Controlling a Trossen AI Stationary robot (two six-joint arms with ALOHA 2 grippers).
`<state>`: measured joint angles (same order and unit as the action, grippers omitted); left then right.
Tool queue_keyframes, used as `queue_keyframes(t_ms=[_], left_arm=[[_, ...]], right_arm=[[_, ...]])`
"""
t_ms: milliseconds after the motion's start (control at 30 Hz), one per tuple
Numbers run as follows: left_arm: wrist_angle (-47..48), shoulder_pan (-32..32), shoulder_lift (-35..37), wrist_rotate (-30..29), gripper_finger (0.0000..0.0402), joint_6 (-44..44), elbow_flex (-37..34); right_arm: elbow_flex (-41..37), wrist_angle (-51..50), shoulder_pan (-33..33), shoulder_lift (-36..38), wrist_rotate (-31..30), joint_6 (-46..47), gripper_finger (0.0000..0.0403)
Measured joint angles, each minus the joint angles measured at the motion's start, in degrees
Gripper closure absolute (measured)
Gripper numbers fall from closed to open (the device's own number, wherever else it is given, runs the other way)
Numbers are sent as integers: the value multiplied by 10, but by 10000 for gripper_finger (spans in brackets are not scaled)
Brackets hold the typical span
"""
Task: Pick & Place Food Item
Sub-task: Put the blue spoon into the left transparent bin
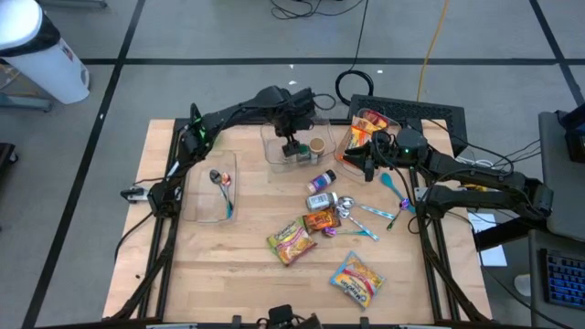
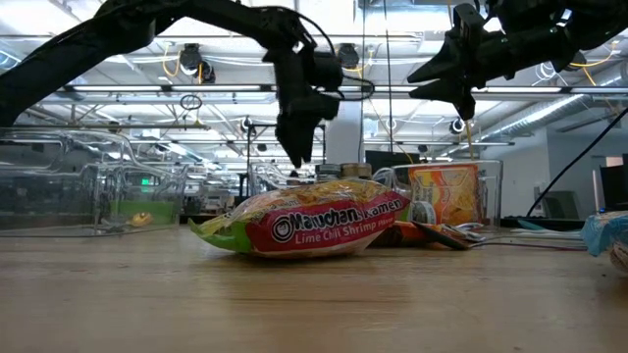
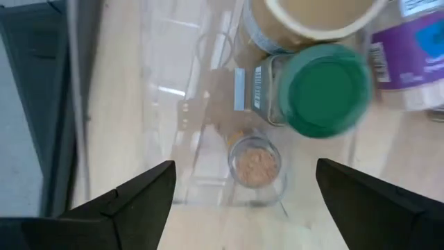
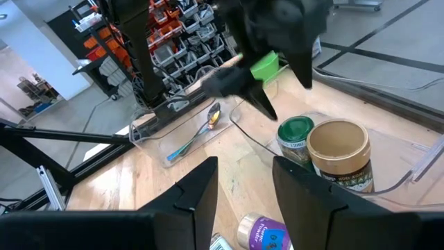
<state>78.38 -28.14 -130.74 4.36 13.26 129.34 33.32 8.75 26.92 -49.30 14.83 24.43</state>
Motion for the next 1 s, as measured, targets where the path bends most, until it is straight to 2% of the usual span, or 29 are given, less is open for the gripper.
queue_keyframes(t_ms=[200, 400, 567, 700, 833, 1000], left_arm=[[97, 3, 4, 71, 70, 0, 57], [115, 45, 26, 104, 142, -18, 50], [114, 97, 28, 102, 219, -15, 53], [80, 126, 28, 76, 260, -13, 38], [27, 134, 27, 60, 279, -34, 12], [-8, 129, 27, 61, 281, -49, -40]], right_arm=[[0, 0, 0, 0, 2, 0, 273], [0, 0, 0, 0, 3, 0, 273], [0, 0, 0, 0, 3, -1, 273], [0, 0, 0, 0, 3, -5, 273], [0, 0, 0, 0, 3, -7, 273], [0, 0, 0, 0, 4, -7, 273]])
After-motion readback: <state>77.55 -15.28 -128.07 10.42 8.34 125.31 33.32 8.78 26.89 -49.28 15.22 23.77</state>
